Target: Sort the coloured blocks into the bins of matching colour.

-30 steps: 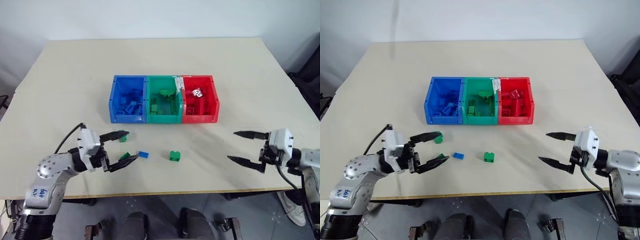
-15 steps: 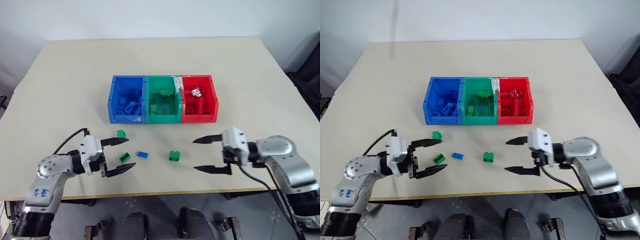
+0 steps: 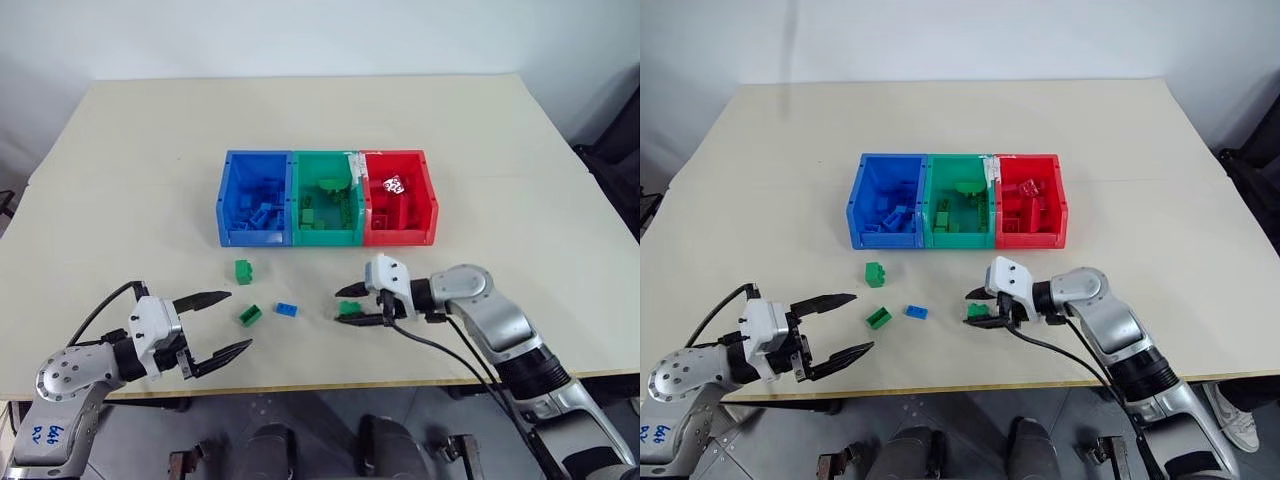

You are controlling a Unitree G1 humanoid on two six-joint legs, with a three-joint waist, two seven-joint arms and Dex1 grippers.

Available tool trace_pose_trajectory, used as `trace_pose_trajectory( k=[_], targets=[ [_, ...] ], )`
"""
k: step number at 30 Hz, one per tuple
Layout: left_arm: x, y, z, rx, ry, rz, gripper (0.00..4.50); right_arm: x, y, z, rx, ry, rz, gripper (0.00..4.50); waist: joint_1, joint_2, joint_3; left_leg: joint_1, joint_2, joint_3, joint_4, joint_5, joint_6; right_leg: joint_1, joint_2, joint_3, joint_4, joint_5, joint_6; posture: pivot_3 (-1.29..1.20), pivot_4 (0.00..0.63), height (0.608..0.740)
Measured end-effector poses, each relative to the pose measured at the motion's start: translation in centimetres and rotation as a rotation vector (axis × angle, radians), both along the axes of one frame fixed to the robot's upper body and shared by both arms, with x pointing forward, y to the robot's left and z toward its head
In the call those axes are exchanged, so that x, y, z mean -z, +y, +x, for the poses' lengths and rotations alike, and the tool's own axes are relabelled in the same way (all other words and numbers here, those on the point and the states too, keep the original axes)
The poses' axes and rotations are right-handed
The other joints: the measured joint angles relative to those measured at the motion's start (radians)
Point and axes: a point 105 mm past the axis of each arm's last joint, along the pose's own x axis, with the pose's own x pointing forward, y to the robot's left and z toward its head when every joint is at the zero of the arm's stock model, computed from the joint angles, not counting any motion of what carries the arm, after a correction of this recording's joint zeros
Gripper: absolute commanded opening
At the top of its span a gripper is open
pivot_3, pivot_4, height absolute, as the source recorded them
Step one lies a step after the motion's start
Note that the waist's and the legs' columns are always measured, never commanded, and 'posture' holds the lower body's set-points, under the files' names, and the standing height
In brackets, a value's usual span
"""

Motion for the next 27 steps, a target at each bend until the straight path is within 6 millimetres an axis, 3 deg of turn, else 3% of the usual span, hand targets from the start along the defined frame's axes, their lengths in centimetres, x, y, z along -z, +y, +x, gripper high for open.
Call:
trace_pose_trajectory(
  k=[3,5,9,11,13,16,19,23,27],
  targets=[
    [0.0,0.0,0.1,-0.010,-0.004,-0.004,4.50,-0.5,-0.3,0.0,-0.012,0.001,0.017,0.03,-0.001,0.000,0.000,0.000,0.000,0.001,0.000,0.000,0.000,0.000,0.000,0.000,0.000,0.000,0.000,0.00,0.150,0.740],
    [-0.2,0.0,0.2,-0.025,-0.023,-0.014,4.50,-2.0,-0.1,0.9,0.006,-0.002,0.065,0.03,-0.003,0.000,0.000,0.000,0.000,0.000,0.000,0.000,0.000,0.000,0.000,0.000,0.000,0.000,0.000,0.00,0.150,0.740],
    [-1.2,0.1,0.8,-0.071,-0.083,-0.041,4.50,-6.8,0.6,3.7,0.053,-0.076,0.163,0.03,-0.011,0.000,0.000,0.001,0.001,0.000,0.000,0.000,-0.001,-0.001,0.000,0.000,0.002,0.000,-0.001,0.00,0.150,0.740],
    [-1.5,0.2,0.6,-0.078,-0.095,-0.038,4.50,-7.3,0.5,4.0,0.053,-0.086,0.166,0.03,-0.009,0.000,0.000,0.001,0.001,0.000,0.000,-0.001,-0.001,-0.001,0.000,-0.001,0.002,-0.001,-0.001,0.00,0.150,0.740],
    [-1.4,0.5,0.4,-0.096,-0.092,-0.036,4.50,-6.5,0.5,4.0,0.044,-0.051,0.159,0.03,-0.004,0.000,0.000,0.000,0.000,0.001,0.000,-0.002,0.001,-0.001,0.000,-0.001,0.001,-0.001,-0.001,0.00,0.150,0.740],
    [-1.0,0.8,0.1,-0.112,-0.073,-0.034,4.50,-5.2,0.1,3.6,0.032,0.018,0.127,0.61,-0.003,0.000,0.000,0.000,0.000,0.002,0.000,-0.003,0.002,-0.001,-0.001,-0.001,0.000,-0.001,-0.001,0.00,0.150,0.740],
    [-0.9,0.7,0.0,-0.115,-0.067,-0.036,4.50,-3.4,-0.4,2.9,0.026,0.059,0.080,1.62,0.000,0.000,0.000,-0.001,0.000,0.004,0.000,-0.003,0.002,-0.001,0.000,-0.002,0.000,-0.001,-0.001,0.00,0.150,0.740],
    [-1.0,0.0,-0.2,-0.077,-0.068,-0.037,4.50,-0.5,-1.5,0.5,-0.048,0.088,0.008,2.92,-0.001,-0.001,0.000,0.000,0.000,0.006,0.000,-0.003,0.002,-0.001,0.000,-0.002,-0.001,0.000,-0.001,0.00,0.150,0.740],
    [-1.0,-1.2,0.0,-0.023,-0.065,-0.044,4.50,-0.2,-1.7,0.4,-0.060,0.047,-0.019,2.92,-0.005,0.000,0.000,0.001,0.002,0.009,0.000,-0.003,0.001,-0.001,0.000,-0.002,-0.001,0.000,-0.001,0.00,0.150,0.740]
  ],
)
